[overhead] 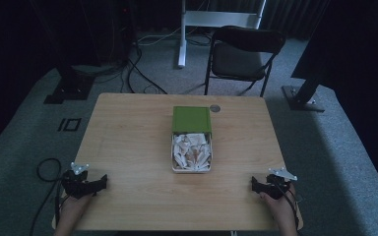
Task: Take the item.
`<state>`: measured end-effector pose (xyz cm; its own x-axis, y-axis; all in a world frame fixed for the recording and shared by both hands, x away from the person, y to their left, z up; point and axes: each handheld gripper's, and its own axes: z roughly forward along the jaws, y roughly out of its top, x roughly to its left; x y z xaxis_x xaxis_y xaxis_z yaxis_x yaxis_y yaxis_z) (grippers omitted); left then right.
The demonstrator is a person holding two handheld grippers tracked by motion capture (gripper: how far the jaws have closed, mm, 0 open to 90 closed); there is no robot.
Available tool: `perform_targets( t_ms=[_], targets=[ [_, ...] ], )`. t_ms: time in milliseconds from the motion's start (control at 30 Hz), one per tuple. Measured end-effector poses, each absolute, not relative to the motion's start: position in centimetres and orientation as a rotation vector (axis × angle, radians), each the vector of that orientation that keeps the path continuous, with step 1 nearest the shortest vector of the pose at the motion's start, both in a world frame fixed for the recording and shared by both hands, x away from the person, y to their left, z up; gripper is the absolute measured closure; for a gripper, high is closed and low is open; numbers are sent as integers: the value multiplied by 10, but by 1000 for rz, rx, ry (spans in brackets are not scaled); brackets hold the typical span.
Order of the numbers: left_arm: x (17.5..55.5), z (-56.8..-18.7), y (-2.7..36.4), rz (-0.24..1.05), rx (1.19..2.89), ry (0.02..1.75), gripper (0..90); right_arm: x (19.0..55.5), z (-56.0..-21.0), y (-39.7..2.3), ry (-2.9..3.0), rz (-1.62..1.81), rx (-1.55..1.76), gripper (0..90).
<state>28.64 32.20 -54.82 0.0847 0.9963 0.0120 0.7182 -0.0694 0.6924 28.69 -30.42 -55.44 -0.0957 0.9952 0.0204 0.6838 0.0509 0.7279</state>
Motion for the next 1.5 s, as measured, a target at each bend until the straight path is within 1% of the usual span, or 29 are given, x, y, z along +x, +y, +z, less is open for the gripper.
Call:
perform_targets(
  t_ms=[400,500,833,1033,1500],
  targets=[
    [286,-548,322,690,1845,1686,26,286,-554,-307,1850,862,1675,123],
    [286,-548,322,690,1844,1686,26,286,-554,-305,1899,838,1623,123],
    [286,-548,322,690,1844,1686,26,288,-554,-302,1905,839,1617,123],
    [286,-548,322,690,1844,1686,26,292,-551,-297,1914,840,1633,138],
    [286,-548,322,691,1844,1685,26,305,-508,-282,1888,947,1538,139]
  ],
)
